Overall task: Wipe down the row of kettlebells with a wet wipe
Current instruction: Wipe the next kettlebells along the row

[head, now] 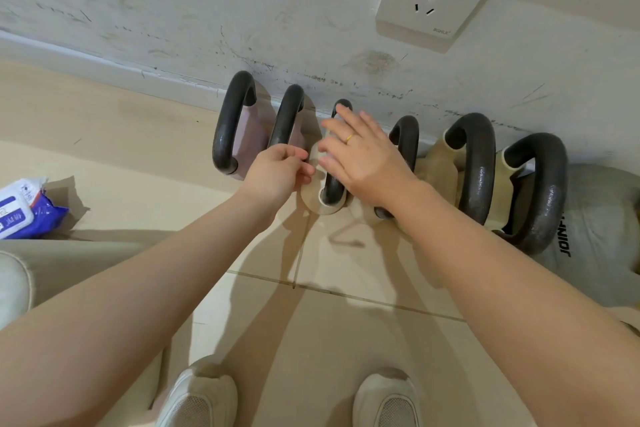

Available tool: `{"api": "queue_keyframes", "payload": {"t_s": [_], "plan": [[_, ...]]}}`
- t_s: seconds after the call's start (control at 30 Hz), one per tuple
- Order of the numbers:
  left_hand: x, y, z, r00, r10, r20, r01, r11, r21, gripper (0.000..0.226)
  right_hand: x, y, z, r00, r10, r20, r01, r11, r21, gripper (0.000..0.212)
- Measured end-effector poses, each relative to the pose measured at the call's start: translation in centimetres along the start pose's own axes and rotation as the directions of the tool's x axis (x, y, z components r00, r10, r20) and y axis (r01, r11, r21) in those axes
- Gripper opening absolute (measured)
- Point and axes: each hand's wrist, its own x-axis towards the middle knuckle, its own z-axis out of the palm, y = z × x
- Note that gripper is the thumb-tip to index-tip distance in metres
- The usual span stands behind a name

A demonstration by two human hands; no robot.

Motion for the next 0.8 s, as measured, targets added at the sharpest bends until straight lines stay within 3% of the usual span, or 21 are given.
{"api": "queue_keyframes", "payload": {"t_s": [0.1, 0.23, 0.37, 0.57, 0.7, 0.8], "plan": [[0.0, 0.2, 0.1, 0.992, 0.019, 0.126, -0.040, 0.985, 0.165, 0.019, 1.0, -0.4, 0.1, 0.996, 0.061, 0.070, -0.072, 0.983, 0.168, 0.043], [0.1, 0.4, -0.1, 0.971, 0.023, 0.239, -0.091, 0.957, 0.277, 0.023, -0.6, 0.0, 0.6, 0.996, -0.088, -0.029, 0.091, 0.989, 0.115, 0.051], [0.2, 0.4, 0.4, 0.952, 0.002, 0.306, -0.094, 0.953, 0.287, 0.024, 1.8, 1.6, -0.9, 0.994, 0.062, 0.091, -0.082, 0.966, 0.247, 0.054], [1.2, 0.7, 0.5, 0.925, -0.074, 0.372, 0.016, 0.987, 0.158, 0.008, 1.9, 1.2, -0.2, 0.995, 0.000, 0.097, -0.038, 0.920, 0.389, 0.056], [1.7, 0.2, 1.3, 0.934, -0.062, 0.352, 0.005, 0.987, 0.159, 0.011, 2.4, 1.8, -0.5, 0.991, -0.072, 0.114, 0.027, 0.935, 0.354, 0.061], [1.6, 0.2, 0.8, 0.915, -0.090, 0.394, 0.018, 0.983, 0.183, 0.009, 3.7, 2.0, -0.6, 0.988, -0.004, 0.157, -0.069, 0.888, 0.455, 0.055]]}}
